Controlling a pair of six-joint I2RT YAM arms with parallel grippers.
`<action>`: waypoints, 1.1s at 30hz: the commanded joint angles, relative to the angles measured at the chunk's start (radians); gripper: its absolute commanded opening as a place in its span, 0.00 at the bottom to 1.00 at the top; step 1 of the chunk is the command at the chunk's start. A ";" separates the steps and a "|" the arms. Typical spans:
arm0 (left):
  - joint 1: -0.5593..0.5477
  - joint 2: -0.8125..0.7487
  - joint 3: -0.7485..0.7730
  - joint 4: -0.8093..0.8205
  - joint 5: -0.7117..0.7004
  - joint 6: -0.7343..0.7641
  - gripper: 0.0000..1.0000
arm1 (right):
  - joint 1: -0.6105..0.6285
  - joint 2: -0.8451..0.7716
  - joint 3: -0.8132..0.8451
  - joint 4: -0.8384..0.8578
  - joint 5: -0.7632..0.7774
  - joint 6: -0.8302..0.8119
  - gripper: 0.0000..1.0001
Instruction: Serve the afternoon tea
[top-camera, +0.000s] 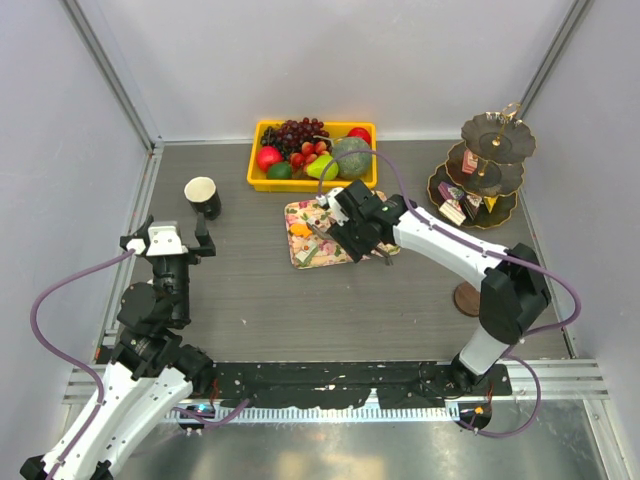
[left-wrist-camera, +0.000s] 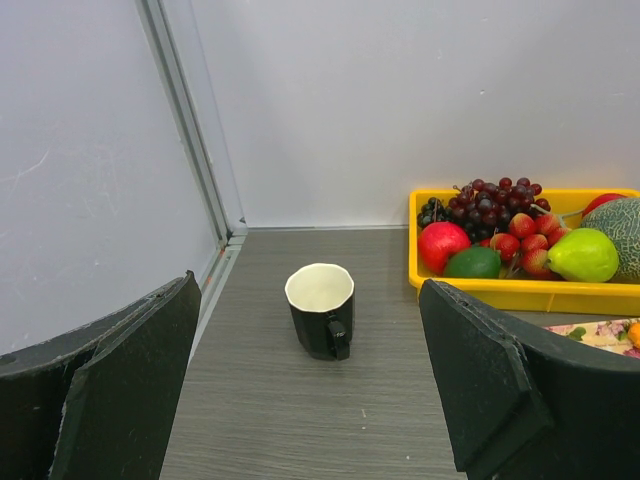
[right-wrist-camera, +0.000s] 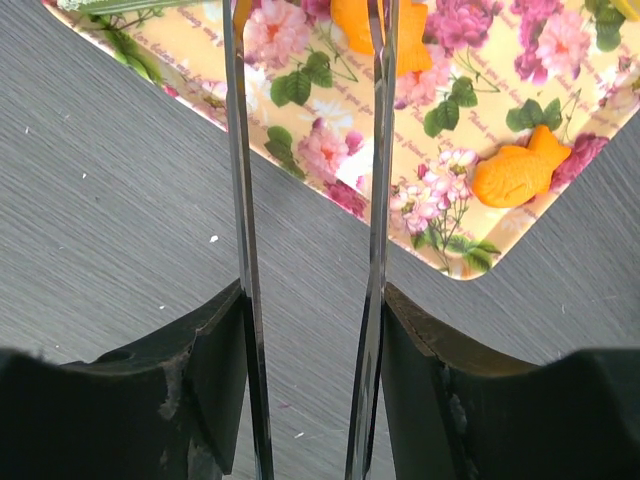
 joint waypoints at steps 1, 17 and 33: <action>0.000 0.008 0.011 0.036 0.004 0.003 0.99 | 0.010 0.024 0.062 0.040 0.024 -0.033 0.55; -0.002 0.011 0.011 0.036 0.004 0.005 0.99 | 0.011 0.073 0.102 -0.003 0.036 -0.053 0.32; -0.002 0.003 0.012 0.036 0.001 0.006 0.99 | -0.119 -0.235 0.130 -0.243 0.217 0.037 0.31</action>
